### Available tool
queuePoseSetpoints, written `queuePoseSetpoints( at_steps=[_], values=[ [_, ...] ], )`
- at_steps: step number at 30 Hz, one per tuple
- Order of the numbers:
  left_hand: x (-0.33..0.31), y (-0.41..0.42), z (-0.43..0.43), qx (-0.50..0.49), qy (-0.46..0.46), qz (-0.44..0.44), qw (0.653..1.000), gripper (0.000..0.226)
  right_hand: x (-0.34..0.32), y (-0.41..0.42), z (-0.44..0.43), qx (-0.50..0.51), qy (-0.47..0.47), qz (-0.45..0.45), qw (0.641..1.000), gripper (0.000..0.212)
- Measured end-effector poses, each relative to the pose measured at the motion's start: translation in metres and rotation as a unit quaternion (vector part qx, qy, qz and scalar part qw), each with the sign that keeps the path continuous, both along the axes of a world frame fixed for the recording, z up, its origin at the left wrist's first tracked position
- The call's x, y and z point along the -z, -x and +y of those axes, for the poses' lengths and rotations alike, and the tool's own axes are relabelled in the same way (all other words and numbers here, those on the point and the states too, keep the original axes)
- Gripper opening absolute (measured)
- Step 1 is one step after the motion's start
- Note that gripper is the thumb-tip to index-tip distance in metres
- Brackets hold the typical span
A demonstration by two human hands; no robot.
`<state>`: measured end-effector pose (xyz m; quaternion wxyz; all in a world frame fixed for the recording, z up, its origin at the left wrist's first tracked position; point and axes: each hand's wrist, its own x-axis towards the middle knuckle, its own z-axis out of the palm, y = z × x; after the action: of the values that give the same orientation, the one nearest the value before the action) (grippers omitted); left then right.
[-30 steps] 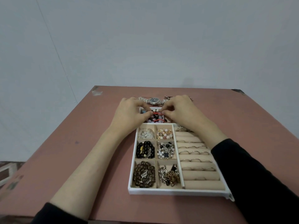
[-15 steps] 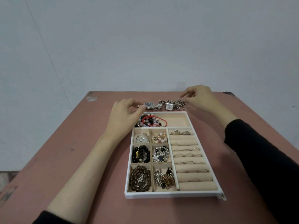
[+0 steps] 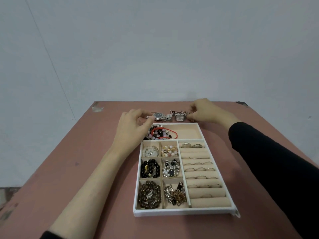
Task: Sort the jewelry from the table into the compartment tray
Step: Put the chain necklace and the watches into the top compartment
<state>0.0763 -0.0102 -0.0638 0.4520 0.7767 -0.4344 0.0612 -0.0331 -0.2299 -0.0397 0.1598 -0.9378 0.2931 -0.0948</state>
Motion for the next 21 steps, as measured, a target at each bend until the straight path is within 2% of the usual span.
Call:
queuePoseSetpoints(
  at_steps=[3, 7, 11, 15, 17, 19, 21],
  values=[
    [-0.002, 0.004, 0.000, 0.002, 0.012, 0.014, 1.000, 0.017, -0.010, 0.005, -0.001, 0.026, -0.032, -0.125, 0.991, 0.007],
    [-0.020, 0.014, -0.006, 0.034, 0.025, 0.035, 0.999, 0.018, -0.036, 0.016, 0.001, 0.044, -0.125, -0.269, 0.954, 0.007],
    [-0.049, 0.028, -0.041, 0.089, 0.003, 0.075, 0.993, 0.022, -0.065, 0.024, 0.004, 0.040, -0.205, -0.327, 0.921, 0.003],
    [-0.061, 0.038, -0.088, 0.134, -0.089, 0.101, 0.982, 0.053, -0.092, 0.035, 0.013, 0.009, -0.271, -0.396, 0.877, 0.006],
    [-0.059, 0.040, -0.107, 0.143, -0.121, 0.117, 0.975, 0.061, -0.103, 0.040, 0.016, -0.002, -0.297, -0.421, 0.857, 0.005],
    [-0.056, 0.043, -0.121, 0.157, -0.122, 0.153, 0.968, 0.054, -0.112, 0.046, 0.017, -0.013, -0.316, -0.442, 0.839, 0.005],
    [-0.054, 0.045, -0.131, 0.159, -0.118, 0.136, 0.971, 0.035, -0.117, 0.052, 0.016, -0.025, -0.338, -0.465, 0.818, 0.005]
  ],
)
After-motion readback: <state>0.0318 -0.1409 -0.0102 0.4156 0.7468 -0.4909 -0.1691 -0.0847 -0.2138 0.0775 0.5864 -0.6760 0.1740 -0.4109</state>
